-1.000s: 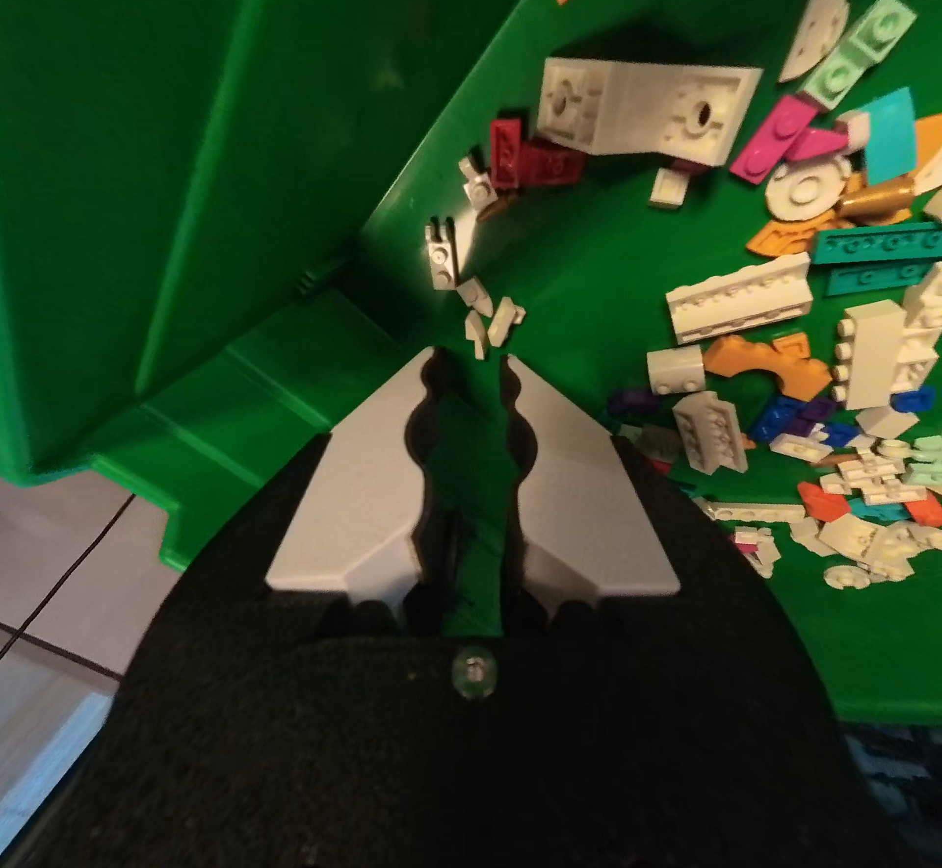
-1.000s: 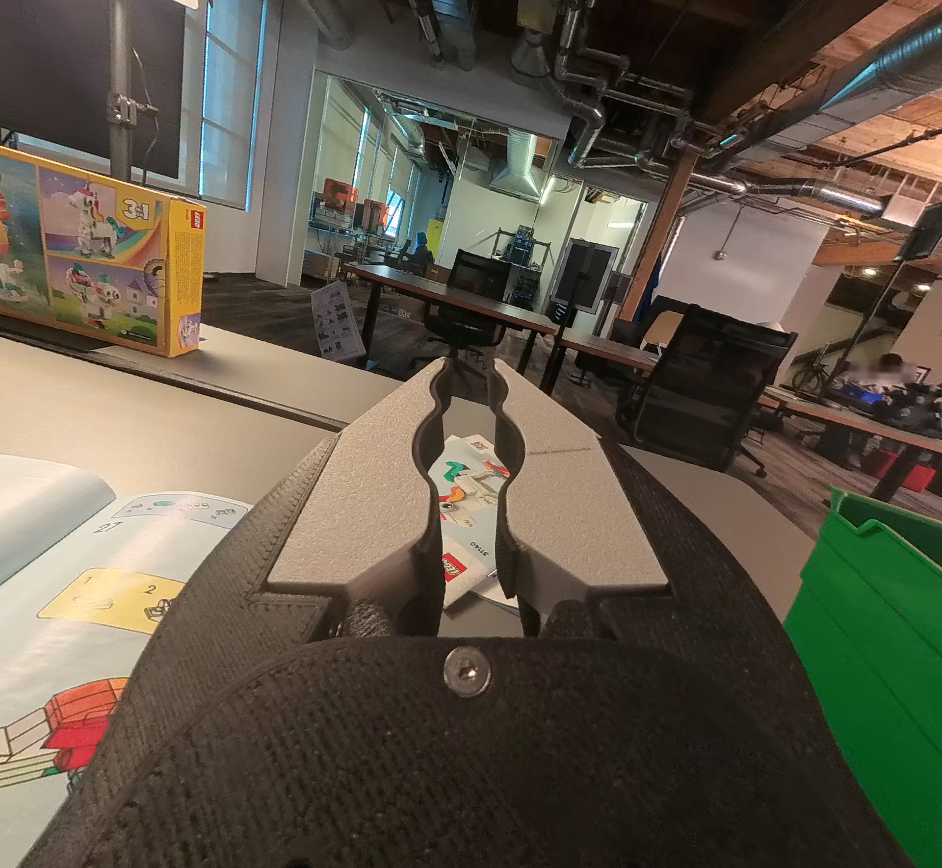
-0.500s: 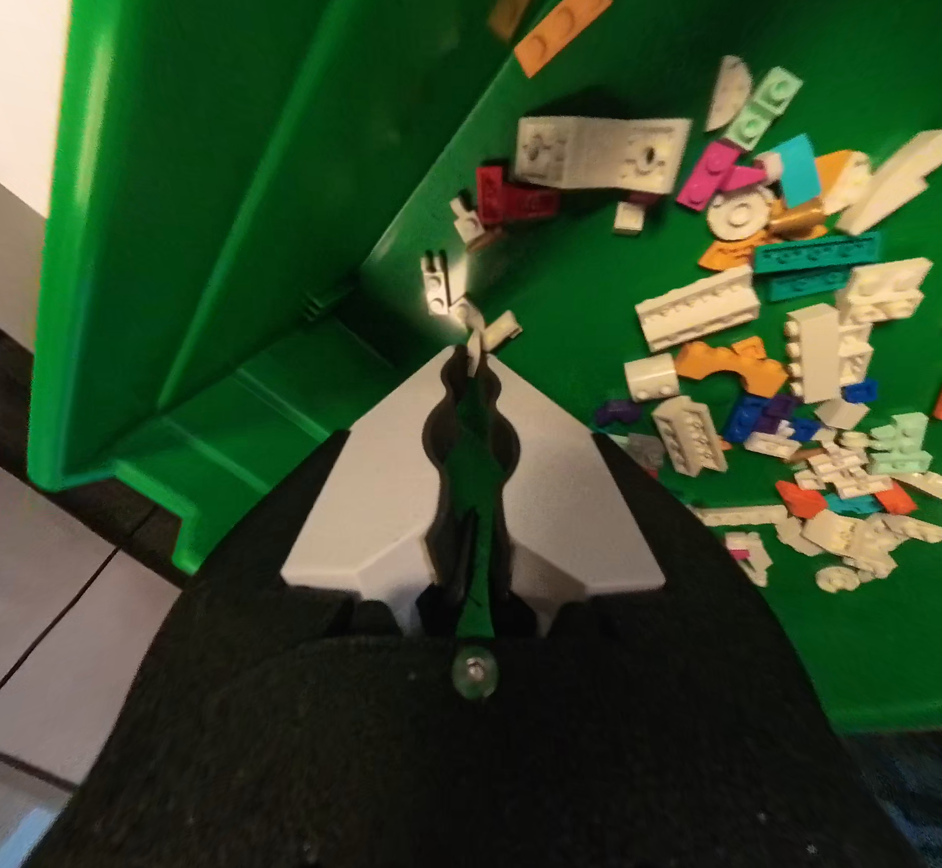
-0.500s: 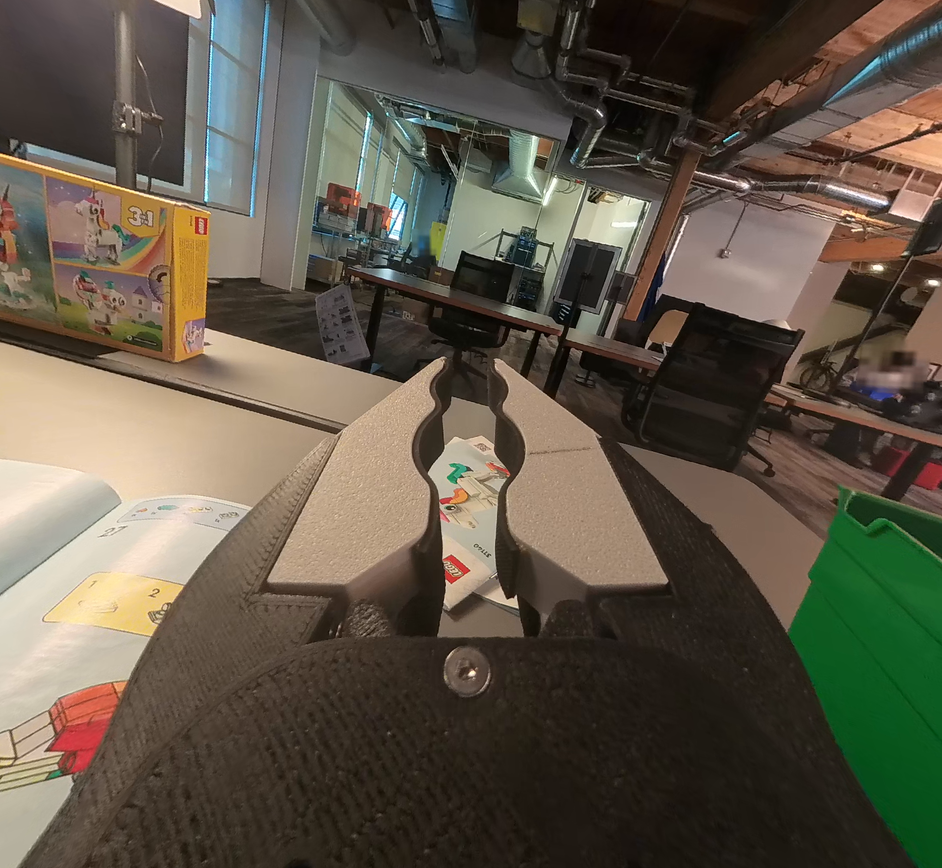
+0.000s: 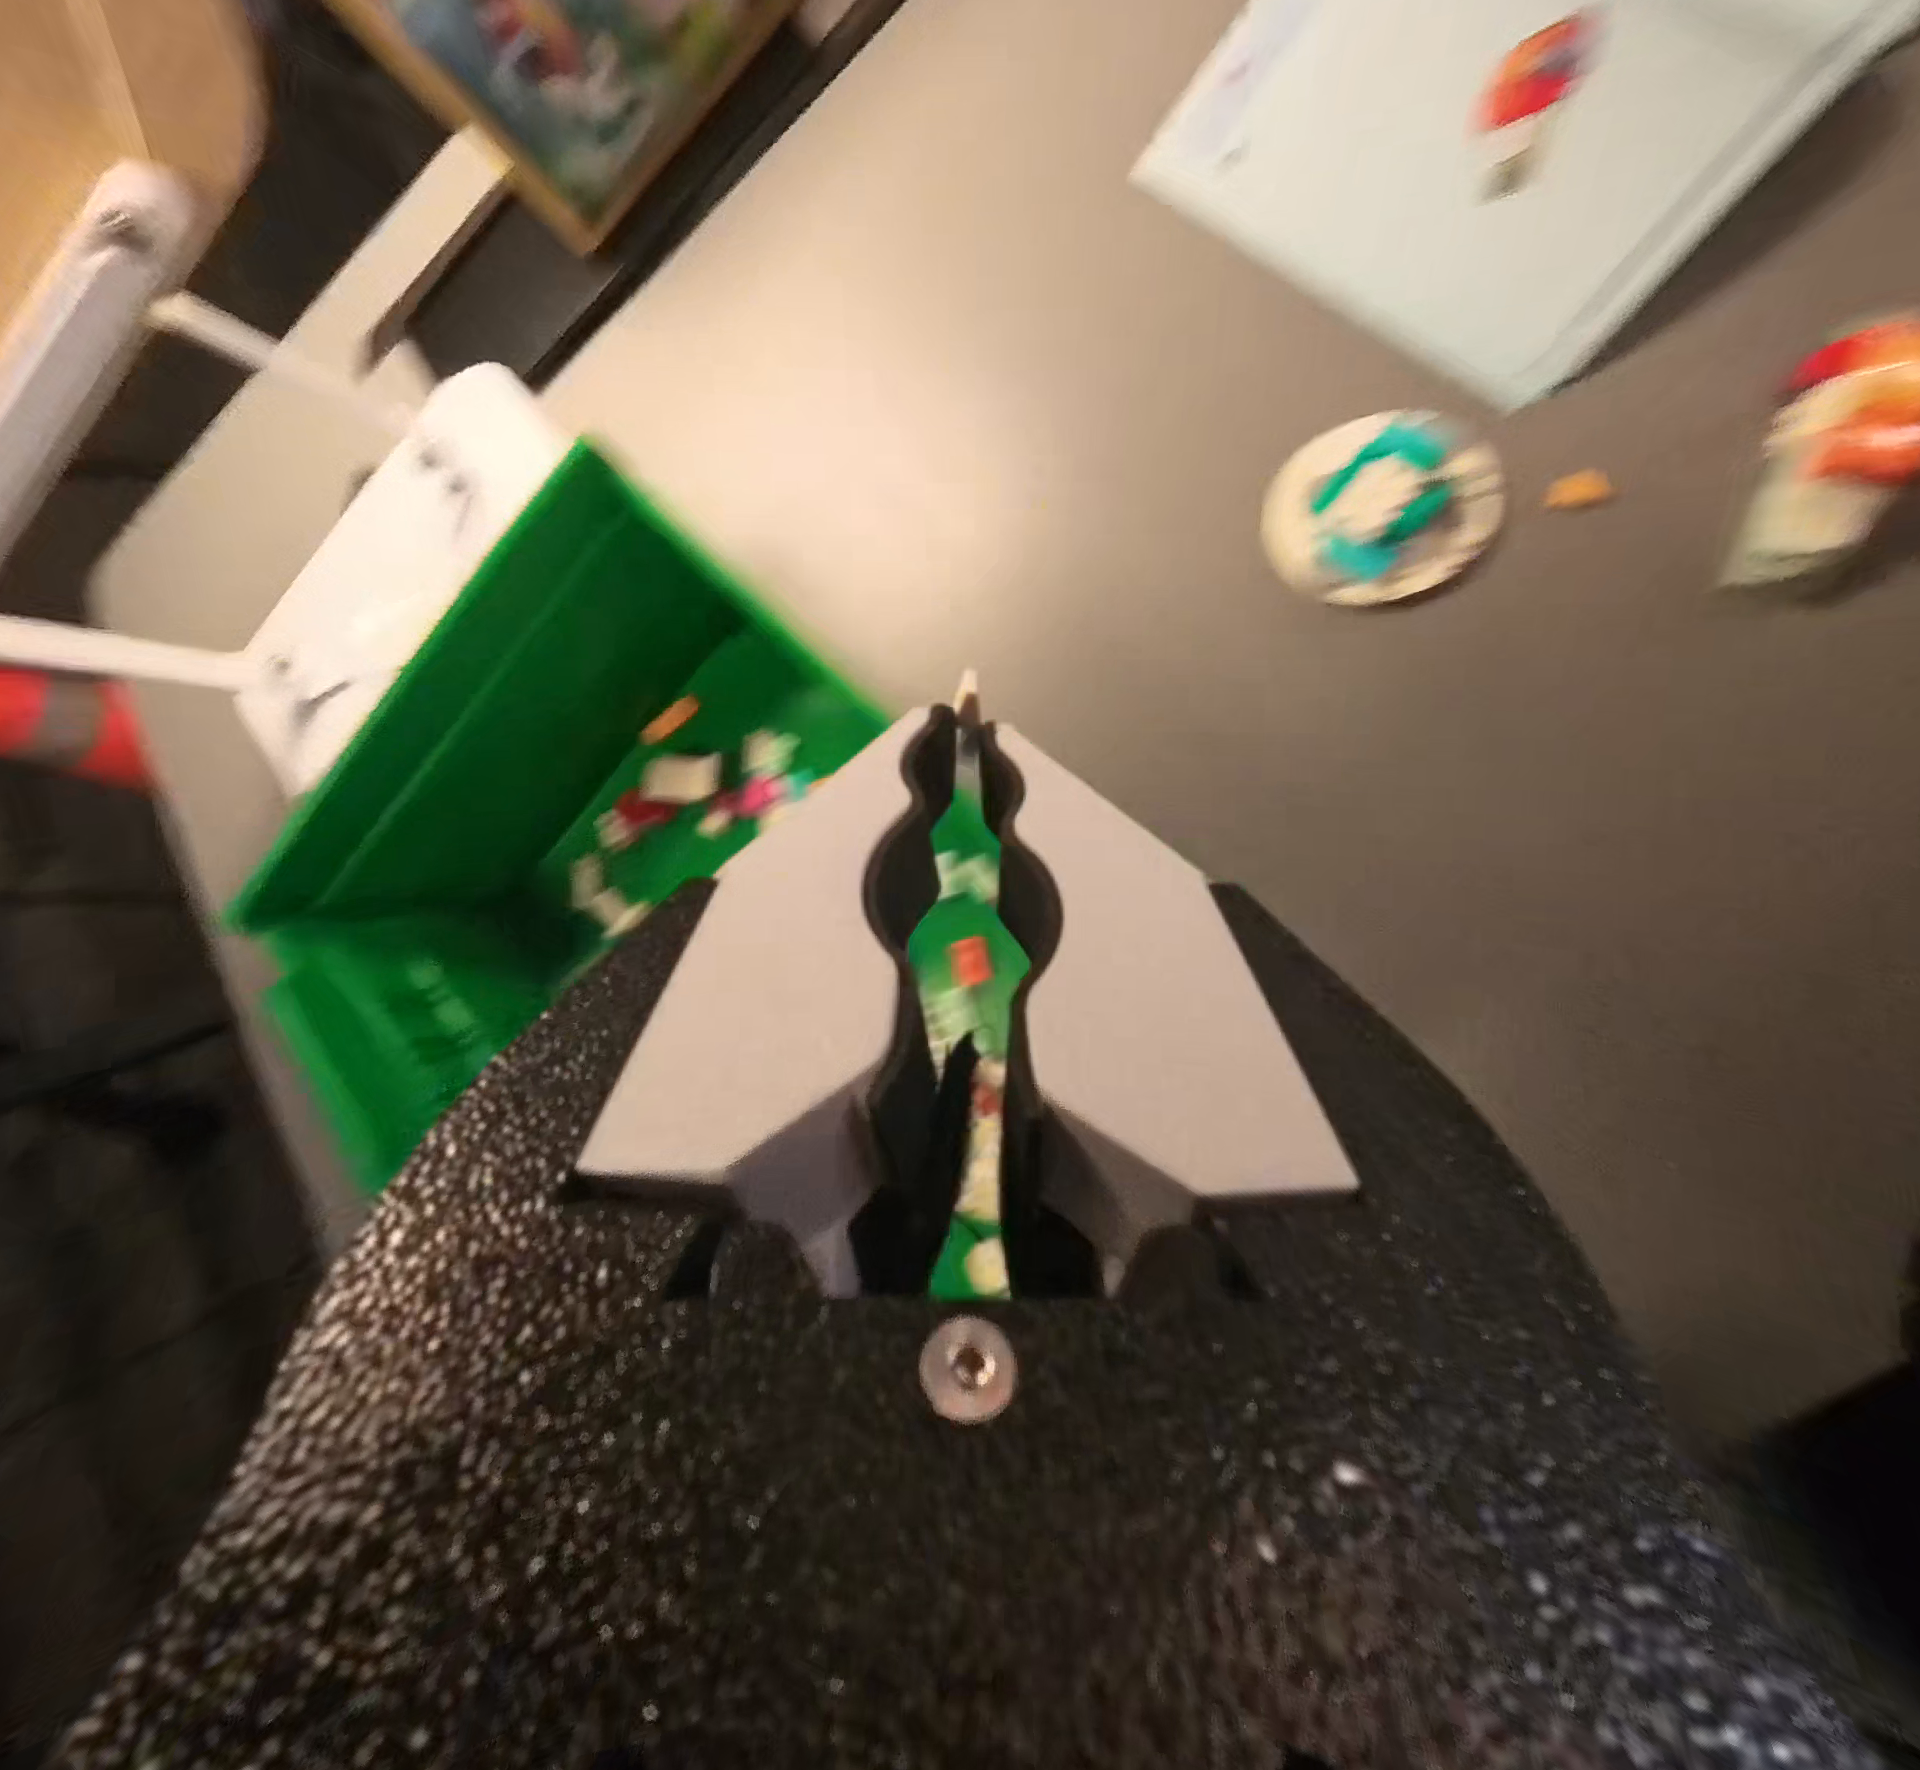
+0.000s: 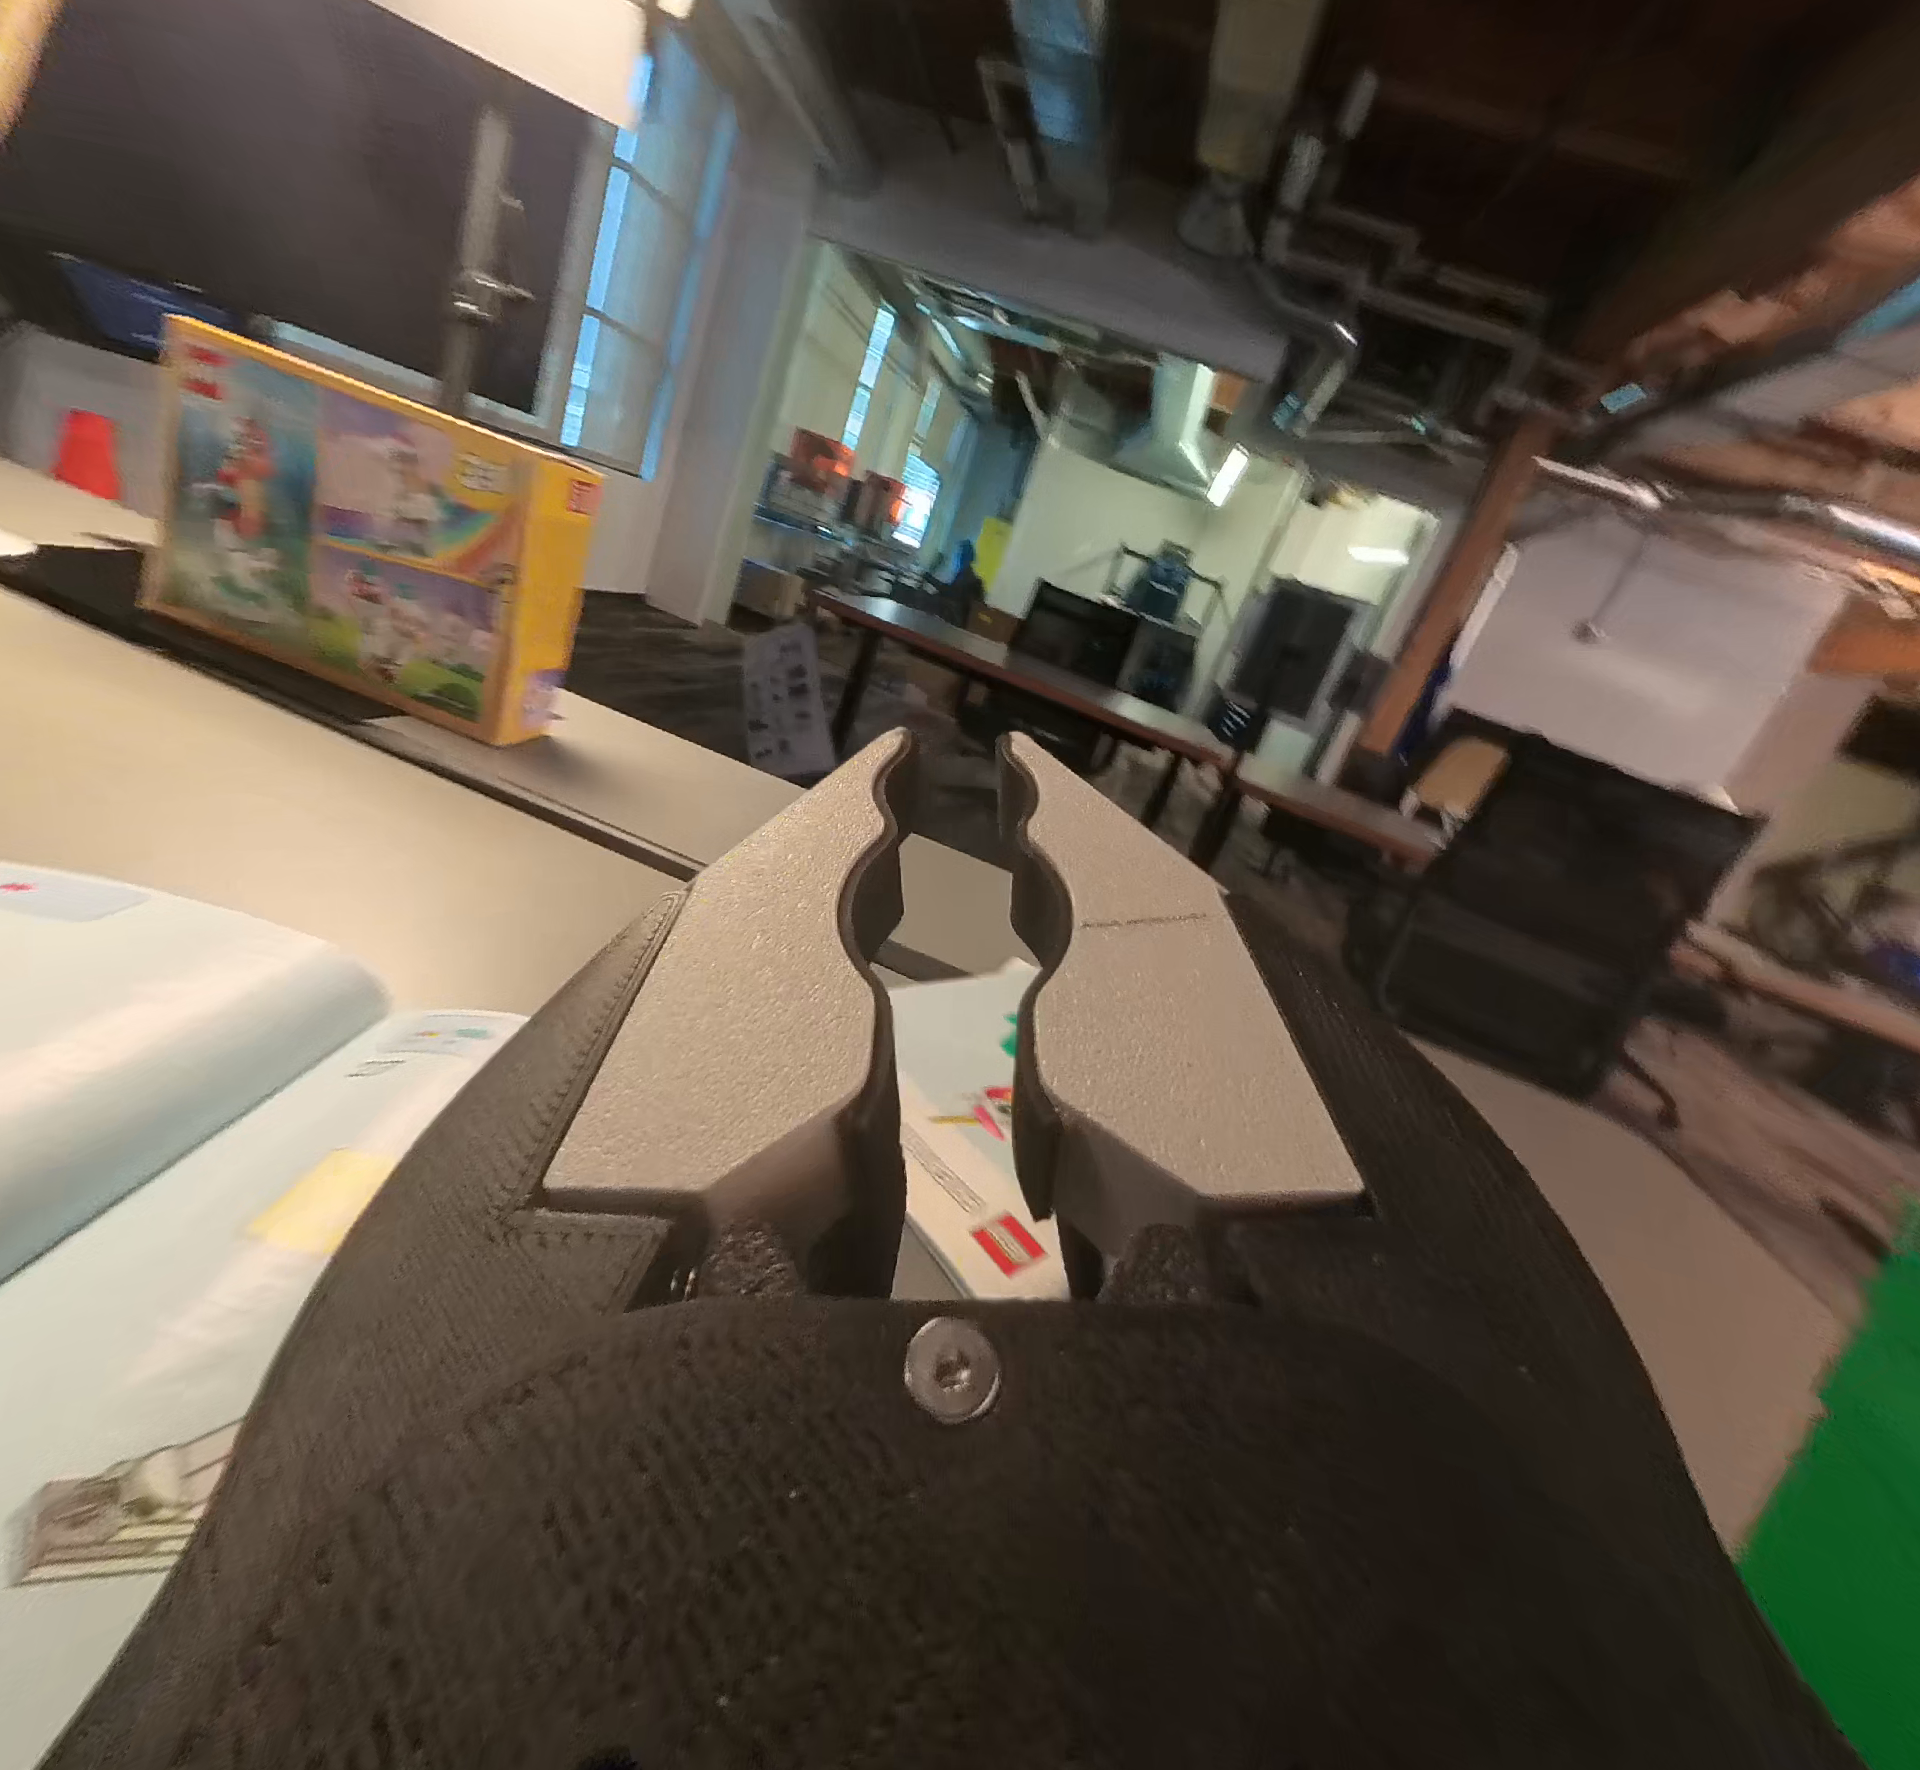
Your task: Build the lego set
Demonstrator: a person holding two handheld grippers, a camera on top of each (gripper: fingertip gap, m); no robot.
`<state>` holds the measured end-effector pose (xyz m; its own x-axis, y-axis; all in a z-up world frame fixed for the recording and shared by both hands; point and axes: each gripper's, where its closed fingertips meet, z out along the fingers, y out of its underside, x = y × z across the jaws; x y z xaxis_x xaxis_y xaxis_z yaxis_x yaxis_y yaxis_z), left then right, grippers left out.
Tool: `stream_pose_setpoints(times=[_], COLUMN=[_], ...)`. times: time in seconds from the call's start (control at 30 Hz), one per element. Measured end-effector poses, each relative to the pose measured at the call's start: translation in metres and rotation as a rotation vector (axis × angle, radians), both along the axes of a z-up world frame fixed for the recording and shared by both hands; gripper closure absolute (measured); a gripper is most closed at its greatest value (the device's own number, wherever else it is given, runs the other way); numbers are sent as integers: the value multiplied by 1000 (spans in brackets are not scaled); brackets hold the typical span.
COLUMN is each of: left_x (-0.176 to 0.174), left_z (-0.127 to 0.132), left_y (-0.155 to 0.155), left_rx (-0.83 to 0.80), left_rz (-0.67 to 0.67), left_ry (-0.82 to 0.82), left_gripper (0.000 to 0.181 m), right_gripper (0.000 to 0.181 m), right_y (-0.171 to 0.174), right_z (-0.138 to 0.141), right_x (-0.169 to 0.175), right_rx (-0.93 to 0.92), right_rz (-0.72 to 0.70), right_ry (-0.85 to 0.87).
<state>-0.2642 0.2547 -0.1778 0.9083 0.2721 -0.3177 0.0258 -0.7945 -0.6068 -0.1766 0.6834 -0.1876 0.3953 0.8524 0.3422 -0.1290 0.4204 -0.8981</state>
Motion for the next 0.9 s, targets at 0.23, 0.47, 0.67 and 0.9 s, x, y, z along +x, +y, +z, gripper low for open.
stream_pose_setpoints(times=[0.23, 0.47, 0.67, 0.9], left_x=[114, 139, 143, 148], left_z=[-87, -137, -145, -141], left_y=[87, 91, 96, 98], left_rx=[-108, -265, -286, -244], left_rz=[-272, -251, -244, -204], left_ry=[-240, -442, -476, -575], left_gripper=[179, 179, 171, 149], right_gripper=[169, 169, 169, 169], right_y=[-8, -3, -3, -3], right_z=[4, 5, 4, 3], right_x=[-1, 0, -1, -2], right_rx=[-9, -53, -52, -53], right_rz=[40, 43, 46, 49], right_ry=[23, 43, 40, 35])
